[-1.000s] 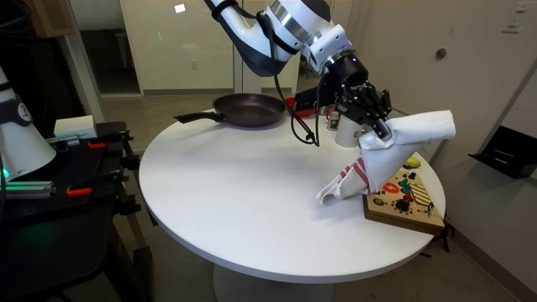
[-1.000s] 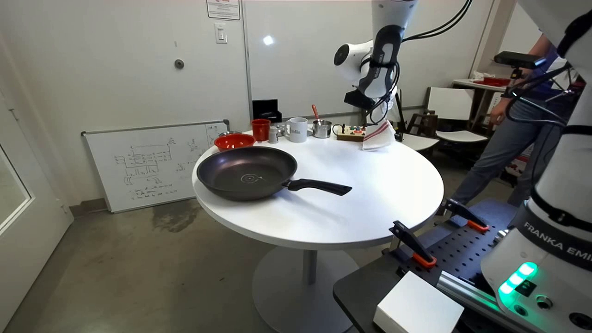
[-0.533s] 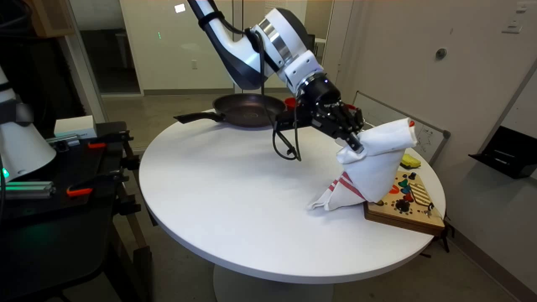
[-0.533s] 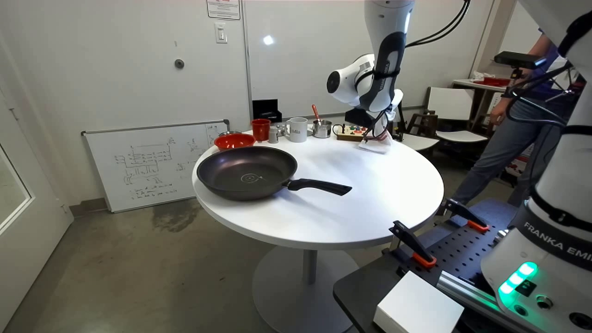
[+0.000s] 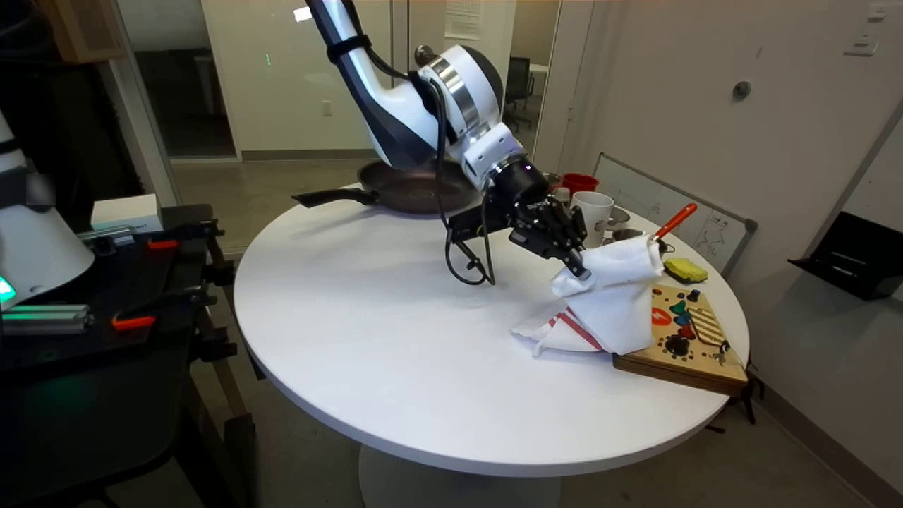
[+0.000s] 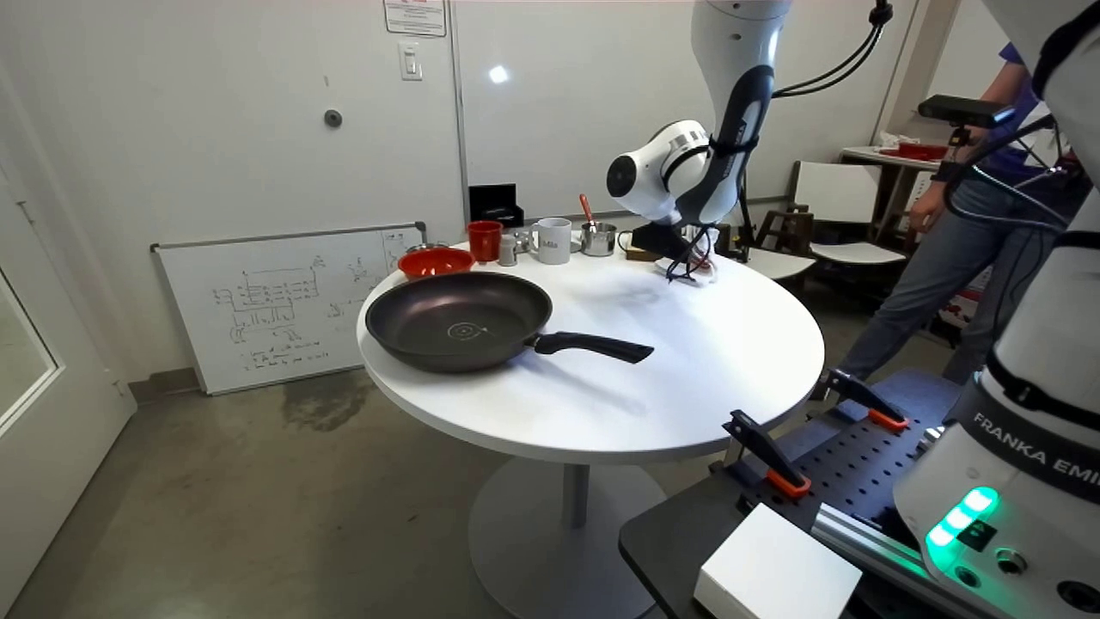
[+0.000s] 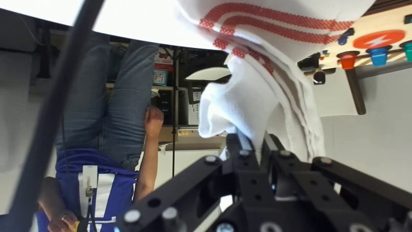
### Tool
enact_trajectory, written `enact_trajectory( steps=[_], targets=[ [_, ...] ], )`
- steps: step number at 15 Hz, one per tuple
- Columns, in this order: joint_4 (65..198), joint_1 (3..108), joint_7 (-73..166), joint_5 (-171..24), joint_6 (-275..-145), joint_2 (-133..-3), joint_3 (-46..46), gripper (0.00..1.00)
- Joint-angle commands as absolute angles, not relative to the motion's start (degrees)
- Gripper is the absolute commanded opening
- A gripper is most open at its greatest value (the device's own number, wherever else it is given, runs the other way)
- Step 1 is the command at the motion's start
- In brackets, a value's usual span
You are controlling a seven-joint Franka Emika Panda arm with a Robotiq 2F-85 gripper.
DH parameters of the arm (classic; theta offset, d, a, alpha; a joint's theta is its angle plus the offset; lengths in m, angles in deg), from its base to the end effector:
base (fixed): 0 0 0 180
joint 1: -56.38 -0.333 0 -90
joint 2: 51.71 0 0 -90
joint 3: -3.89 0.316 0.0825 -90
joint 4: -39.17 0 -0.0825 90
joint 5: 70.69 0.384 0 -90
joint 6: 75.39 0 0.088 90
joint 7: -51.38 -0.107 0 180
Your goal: Fold the towel in half
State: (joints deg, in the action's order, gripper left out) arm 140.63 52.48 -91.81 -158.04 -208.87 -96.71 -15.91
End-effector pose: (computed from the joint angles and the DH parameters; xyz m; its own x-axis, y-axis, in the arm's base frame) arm 0.6222 -0.1807 0.1382 0.0637 -0.3861 0.9202 -0.9752 -0.2201 -0.0249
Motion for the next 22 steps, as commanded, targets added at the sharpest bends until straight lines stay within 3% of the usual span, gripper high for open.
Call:
enact_trajectory(
  steps=[1, 14, 22],
  targets=[
    [140.05, 58.24, -92.9, -163.95, -209.79, -95.98, -10.07, 0.06],
    [139.88, 71.15, -53.5, -141.98, -217.91, -95.43, 1.86, 0.06],
    [141.81, 66.41, -35.99, -128.28, -219.46, -93.59, -0.89, 0.05]
  ],
)
